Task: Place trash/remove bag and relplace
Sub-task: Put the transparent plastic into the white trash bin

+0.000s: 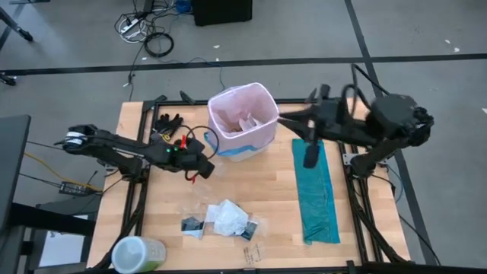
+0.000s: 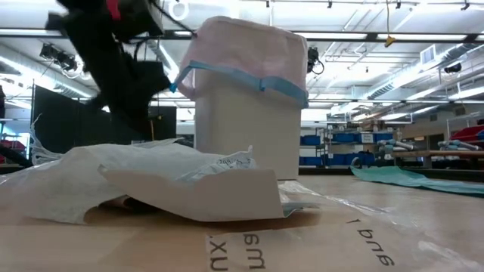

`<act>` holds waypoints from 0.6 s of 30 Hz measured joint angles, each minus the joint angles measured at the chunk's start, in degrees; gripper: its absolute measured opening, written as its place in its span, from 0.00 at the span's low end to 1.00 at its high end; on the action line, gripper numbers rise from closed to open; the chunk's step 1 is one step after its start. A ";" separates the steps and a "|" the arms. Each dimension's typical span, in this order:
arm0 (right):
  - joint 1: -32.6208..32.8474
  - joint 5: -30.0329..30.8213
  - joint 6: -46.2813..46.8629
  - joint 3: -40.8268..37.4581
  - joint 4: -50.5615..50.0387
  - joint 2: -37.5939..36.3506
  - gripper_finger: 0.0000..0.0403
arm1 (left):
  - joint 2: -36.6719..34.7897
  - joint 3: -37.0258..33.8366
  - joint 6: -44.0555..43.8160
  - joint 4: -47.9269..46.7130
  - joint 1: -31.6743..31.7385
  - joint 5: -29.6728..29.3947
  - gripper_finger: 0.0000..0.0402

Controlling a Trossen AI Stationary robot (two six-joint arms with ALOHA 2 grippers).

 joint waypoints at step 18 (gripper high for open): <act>14.26 11.55 -2.83 -0.04 3.12 -0.21 0.00 | 24.11 -2.84 2.21 61.92 -2.20 23.72 0.00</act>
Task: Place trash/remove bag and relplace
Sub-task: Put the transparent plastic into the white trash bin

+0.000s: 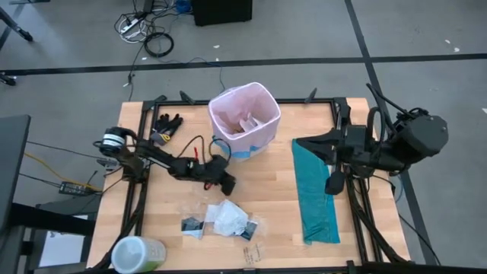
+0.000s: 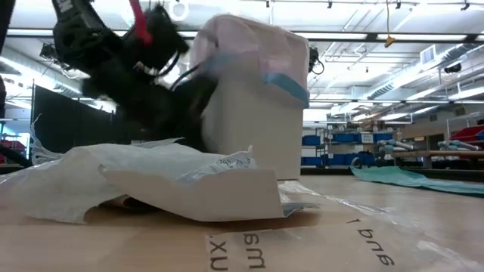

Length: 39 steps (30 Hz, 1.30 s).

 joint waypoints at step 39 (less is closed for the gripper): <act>-18.74 -24.86 52.66 -55.24 11.55 1.76 0.40 | -49.66 4.89 4.56 -26.30 -14.13 0.07 0.00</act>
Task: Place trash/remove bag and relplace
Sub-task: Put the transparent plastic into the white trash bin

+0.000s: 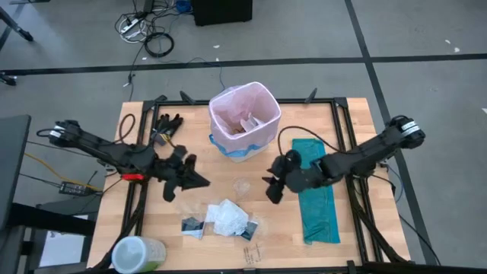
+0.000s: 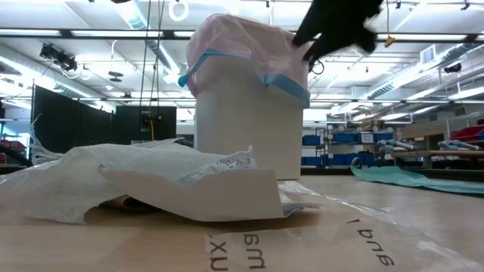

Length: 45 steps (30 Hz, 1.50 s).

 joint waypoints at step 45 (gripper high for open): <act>-1.96 -14.13 11.99 18.06 -14.89 21.47 0.00 | -3.87 0.00 -1.72 -39.55 -0.13 -7.73 0.00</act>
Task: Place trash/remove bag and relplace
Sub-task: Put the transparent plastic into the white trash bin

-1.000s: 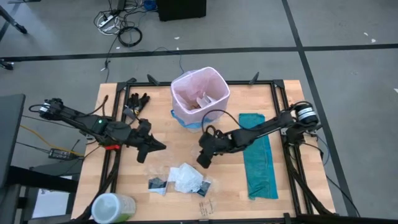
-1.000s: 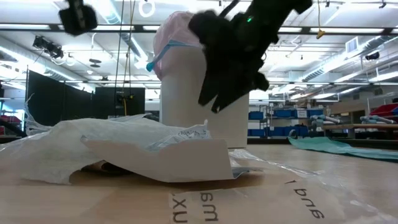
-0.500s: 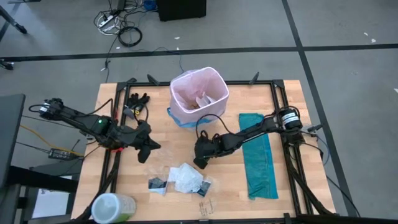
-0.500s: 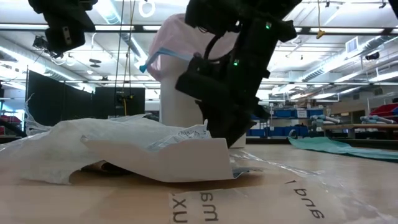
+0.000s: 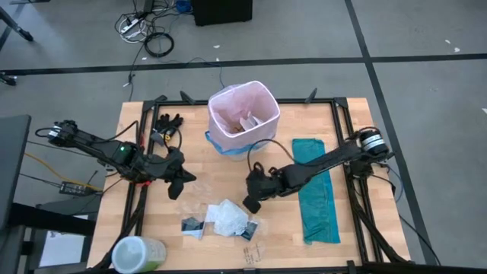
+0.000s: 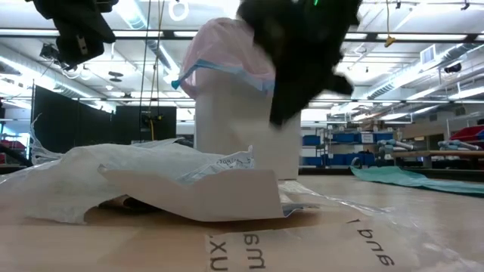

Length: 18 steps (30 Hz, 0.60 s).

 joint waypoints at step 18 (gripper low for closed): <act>-13.69 18.34 -37.91 22.16 -1.12 -15.54 0.00 | 0.02 0.00 0.06 0.06 0.04 -5.69 0.02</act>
